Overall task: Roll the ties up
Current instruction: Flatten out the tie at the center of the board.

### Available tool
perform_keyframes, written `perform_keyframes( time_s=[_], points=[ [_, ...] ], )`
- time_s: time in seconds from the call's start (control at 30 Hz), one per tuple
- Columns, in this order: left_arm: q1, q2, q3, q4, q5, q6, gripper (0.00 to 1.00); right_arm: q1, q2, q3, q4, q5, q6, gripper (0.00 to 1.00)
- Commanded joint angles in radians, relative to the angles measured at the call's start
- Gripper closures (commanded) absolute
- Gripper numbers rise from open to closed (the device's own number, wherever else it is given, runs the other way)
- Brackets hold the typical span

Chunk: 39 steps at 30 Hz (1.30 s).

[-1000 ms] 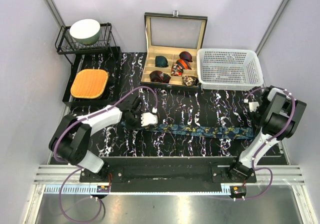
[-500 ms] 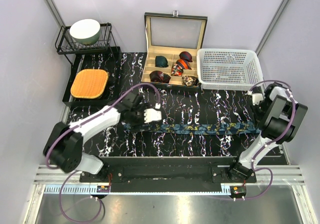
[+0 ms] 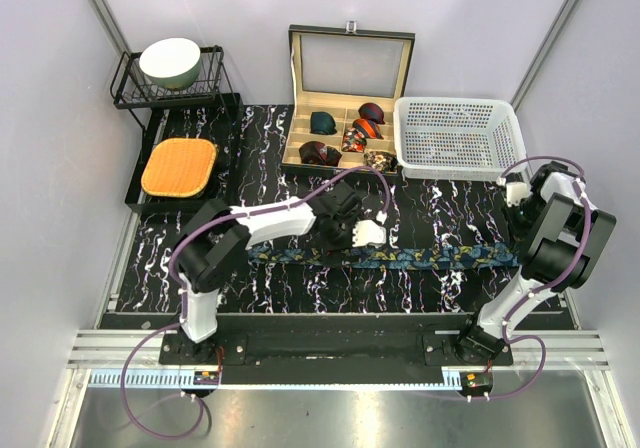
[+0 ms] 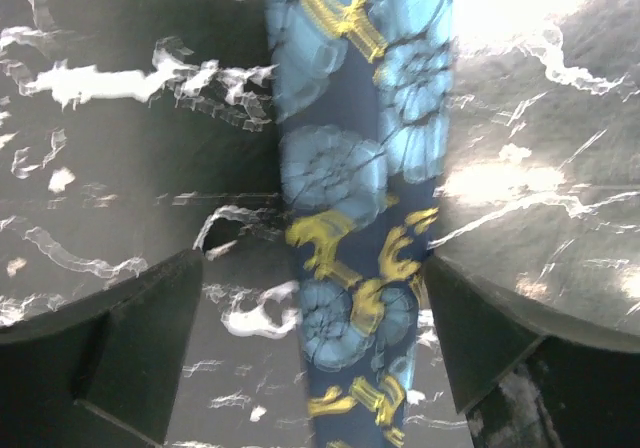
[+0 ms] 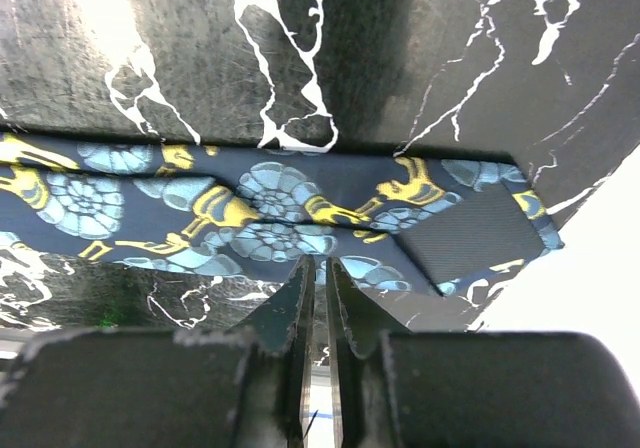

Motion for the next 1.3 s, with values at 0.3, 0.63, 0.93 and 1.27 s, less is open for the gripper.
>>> perform_keyframes(
  time_s=[0.3, 0.63, 0.93, 1.27],
  points=[
    [-0.083, 0.060, -0.005, 0.025, -0.023, -0.008, 0.51, -0.004, 0.069, -0.059, 0.028, -0.010, 0.023, 0.87],
    [-0.049, -0.015, -0.054, 0.029, -0.071, 0.053, 0.39, -0.004, 0.105, -0.036, 0.055, 0.022, 0.042, 0.88],
    [0.058, -0.258, -0.094, -0.010, -0.020, -0.005, 0.02, -0.017, 0.174, -0.003, 0.157, 0.160, 0.079, 0.91],
    [0.259, -0.604, -0.324, 0.093, -0.016, -0.083, 0.01, -0.097, 0.289, 0.253, 0.192, 0.217, 0.085, 0.91]
  ],
)
